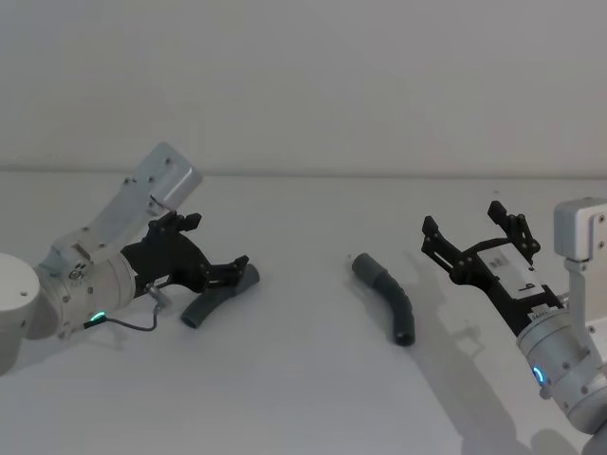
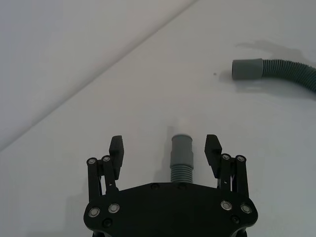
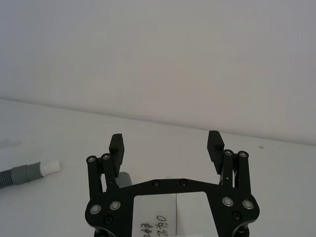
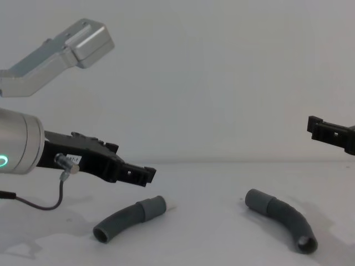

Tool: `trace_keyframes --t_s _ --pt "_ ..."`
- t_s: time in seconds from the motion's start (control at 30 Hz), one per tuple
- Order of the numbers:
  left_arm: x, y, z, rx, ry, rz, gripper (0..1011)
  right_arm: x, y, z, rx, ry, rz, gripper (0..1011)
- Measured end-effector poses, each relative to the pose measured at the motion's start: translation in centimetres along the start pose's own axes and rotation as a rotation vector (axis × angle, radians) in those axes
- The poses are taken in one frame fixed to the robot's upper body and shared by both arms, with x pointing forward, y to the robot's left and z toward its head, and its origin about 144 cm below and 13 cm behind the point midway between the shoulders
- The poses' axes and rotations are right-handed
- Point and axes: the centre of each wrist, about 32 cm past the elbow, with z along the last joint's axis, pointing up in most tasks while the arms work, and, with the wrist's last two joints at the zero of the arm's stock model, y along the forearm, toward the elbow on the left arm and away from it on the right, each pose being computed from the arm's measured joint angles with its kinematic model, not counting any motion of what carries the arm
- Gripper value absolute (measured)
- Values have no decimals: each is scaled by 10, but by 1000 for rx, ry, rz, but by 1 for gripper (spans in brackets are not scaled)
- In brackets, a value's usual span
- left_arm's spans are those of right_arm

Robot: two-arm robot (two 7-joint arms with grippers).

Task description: Use both hands to pick up one end of the pipe from the table, align the ends, and insert them.

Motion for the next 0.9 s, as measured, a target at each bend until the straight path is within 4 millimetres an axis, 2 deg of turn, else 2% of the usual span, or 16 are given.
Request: trace_keyframes --t_s 0.9 --pt "1 -14 -7 76 40 -36 1000 0 0 0 0 0 0 1002"
